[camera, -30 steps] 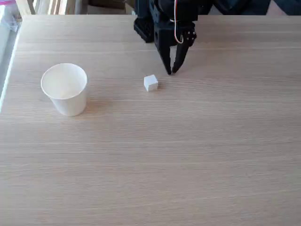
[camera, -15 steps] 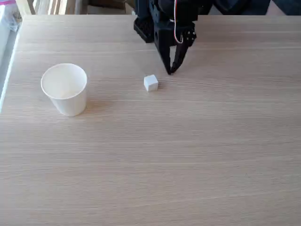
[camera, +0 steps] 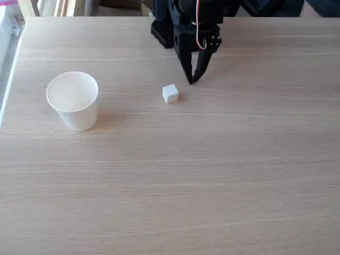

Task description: Grasp a block and put it in the bin.

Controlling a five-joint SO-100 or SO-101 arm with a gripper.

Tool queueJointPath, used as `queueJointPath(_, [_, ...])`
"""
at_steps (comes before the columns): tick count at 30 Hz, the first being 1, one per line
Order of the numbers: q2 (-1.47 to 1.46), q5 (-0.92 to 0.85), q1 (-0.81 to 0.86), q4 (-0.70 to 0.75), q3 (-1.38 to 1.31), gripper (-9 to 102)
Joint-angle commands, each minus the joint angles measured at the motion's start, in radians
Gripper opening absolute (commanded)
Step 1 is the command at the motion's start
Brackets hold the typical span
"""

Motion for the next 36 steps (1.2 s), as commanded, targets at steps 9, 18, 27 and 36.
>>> queueJointPath(9, [0.006, -0.009, 0.000, 0.002, 0.014, 0])
queueJointPath(18, [0.005, -0.098, 0.058, -0.063, -0.035, 16])
queueJointPath(27, [-0.169, -0.210, 0.117, -0.083, -0.288, 21])
queueJointPath(36, [-0.397, -0.167, 0.143, -0.227, -0.423, 20])
